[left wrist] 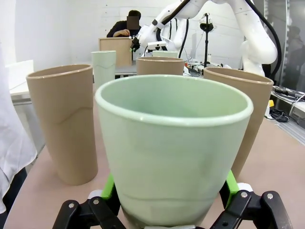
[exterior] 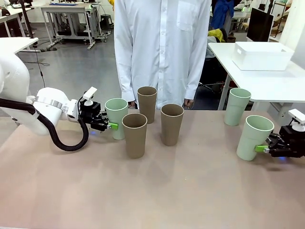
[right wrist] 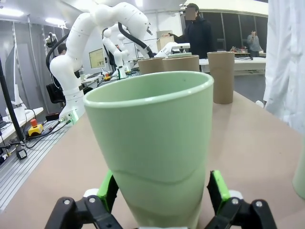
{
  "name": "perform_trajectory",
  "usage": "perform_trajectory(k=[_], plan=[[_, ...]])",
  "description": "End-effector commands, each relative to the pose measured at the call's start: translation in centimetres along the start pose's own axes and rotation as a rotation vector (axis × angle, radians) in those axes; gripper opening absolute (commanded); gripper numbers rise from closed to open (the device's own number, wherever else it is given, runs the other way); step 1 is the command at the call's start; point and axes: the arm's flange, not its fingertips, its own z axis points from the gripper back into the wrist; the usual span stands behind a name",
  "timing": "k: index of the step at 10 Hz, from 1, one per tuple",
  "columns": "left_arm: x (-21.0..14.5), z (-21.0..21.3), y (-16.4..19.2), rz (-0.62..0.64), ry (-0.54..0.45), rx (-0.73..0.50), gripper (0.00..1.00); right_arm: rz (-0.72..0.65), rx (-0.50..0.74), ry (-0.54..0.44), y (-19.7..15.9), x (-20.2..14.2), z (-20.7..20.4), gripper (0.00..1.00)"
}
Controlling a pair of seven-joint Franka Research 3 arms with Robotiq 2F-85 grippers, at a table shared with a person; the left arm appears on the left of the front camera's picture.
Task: Stack the cups and store them in the basket.
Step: Pick up two Reusable plastic cups , one in each hand.
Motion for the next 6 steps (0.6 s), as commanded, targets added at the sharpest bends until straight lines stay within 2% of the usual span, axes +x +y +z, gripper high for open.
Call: perform_trajectory(k=[1,6], plan=[[0.0,-0.4,0.6,0.011,-0.009,-0.023,1.00,-0.030,-0.027,-0.002,-0.3,0.4,-1.1,1.00],[0.2,-1.4,0.9,-0.016,-0.045,-0.038,1.00,-0.047,-0.008,-0.023,-0.7,0.4,-2.4,1.00]])
